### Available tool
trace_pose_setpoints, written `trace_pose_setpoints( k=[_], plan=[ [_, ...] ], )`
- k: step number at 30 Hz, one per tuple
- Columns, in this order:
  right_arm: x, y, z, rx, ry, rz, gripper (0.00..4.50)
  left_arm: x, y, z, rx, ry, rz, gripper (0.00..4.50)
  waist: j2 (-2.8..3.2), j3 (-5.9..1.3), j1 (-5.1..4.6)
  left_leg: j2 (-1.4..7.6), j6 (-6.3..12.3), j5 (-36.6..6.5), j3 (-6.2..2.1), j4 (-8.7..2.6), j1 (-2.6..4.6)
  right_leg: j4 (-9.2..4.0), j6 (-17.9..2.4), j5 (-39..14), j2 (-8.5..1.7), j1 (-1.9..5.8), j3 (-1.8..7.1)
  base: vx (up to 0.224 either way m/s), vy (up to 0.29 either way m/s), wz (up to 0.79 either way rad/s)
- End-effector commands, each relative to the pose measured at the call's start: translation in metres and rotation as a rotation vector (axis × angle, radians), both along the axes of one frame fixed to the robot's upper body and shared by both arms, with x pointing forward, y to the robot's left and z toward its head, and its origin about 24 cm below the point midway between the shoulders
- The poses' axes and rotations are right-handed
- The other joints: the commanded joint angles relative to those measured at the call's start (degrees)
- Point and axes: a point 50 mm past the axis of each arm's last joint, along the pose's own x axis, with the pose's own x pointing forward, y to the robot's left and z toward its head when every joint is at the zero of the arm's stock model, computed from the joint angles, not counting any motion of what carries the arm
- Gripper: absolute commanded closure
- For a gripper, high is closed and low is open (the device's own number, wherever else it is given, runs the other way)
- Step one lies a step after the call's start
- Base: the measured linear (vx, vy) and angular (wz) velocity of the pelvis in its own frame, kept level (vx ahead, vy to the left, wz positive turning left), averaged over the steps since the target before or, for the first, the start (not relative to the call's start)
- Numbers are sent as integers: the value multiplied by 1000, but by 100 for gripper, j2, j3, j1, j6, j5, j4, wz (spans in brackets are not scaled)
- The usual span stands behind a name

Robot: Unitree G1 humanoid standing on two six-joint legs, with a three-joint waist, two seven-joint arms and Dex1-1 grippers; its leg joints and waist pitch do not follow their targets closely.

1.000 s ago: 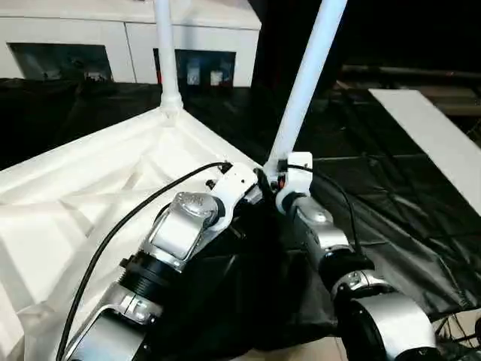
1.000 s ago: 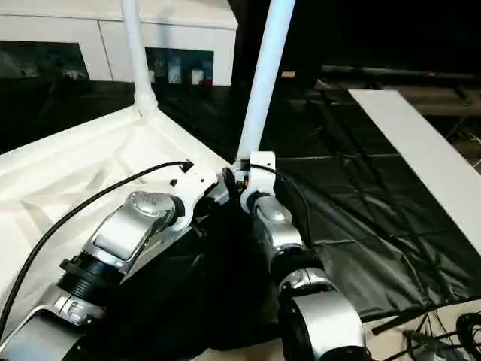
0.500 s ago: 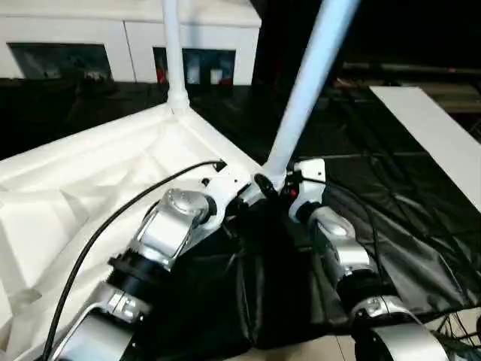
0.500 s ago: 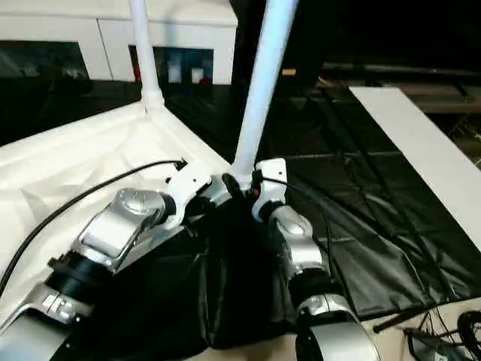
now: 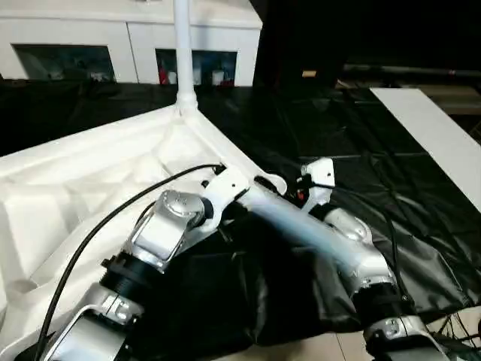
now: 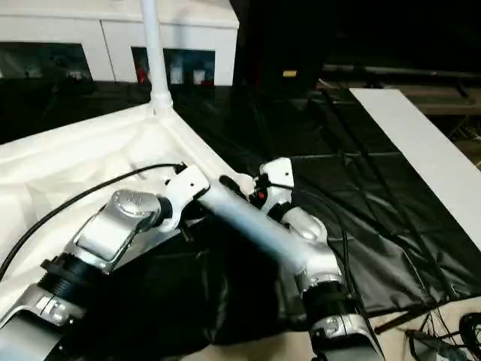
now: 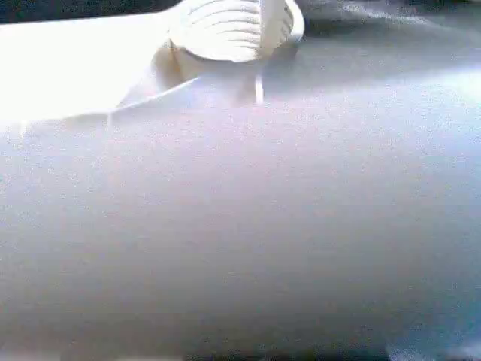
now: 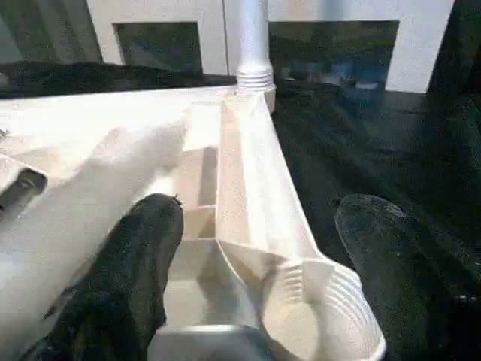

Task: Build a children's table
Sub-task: Insert table leg to table base

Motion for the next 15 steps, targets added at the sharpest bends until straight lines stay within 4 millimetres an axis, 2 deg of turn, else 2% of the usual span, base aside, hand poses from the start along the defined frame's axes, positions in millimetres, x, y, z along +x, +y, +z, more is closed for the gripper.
trace_pose_setpoints(
  k=[1,4,7,8,9,10,15],
  plan=[
    [-2,-3,-1,-1,22,-5,120,-6,-6,-6,4,30,-49,450,93,-345,-8,221,184,-578,-42,-335,94,-318,-1289,566,-345,284,334,0,0,0],
    [-2,-4,-8,-51,69,-58,120,-7,-5,-7,-1,49,-38,450,91,-348,-7,208,192,-445,-36,-322,99,-303,-1339,696,-339,282,330,0,0,0],
    [1,-8,-12,-52,104,-101,120,-7,-6,-7,2,50,-41,450,87,-344,-7,207,159,-564,-36,-330,93,-315,-1308,498,-348,293,333,0,0,0],
    [1,-10,-12,-56,108,-114,120,-7,-6,-8,3,50,-42,450,111,-347,-1,209,140,-570,-40,-331,97,-314,-1303,484,-354,290,334,0,0,0],
    [3,-14,-13,-52,119,-136,120,-7,-5,-8,4,50,-44,450,106,-345,-6,209,126,-582,-38,-334,98,-320,-1295,473,-349,287,333,0,0,0],
    [6,-21,-11,-58,121,-170,120,-7,-4,-8,7,49,-48,450,112,-352,-2,208,104,-540,-40,-327,99,-307,-1297,562,-346,293,335,0,0,0],
    [10,-30,2,-12,117,-173,120,-7,-3,-8,17,41,-68,450,92,-362,-3,190,151,-455,-34,-307,92,-291,-1290,744,-335,313,330,0,0,0]
  ],
)
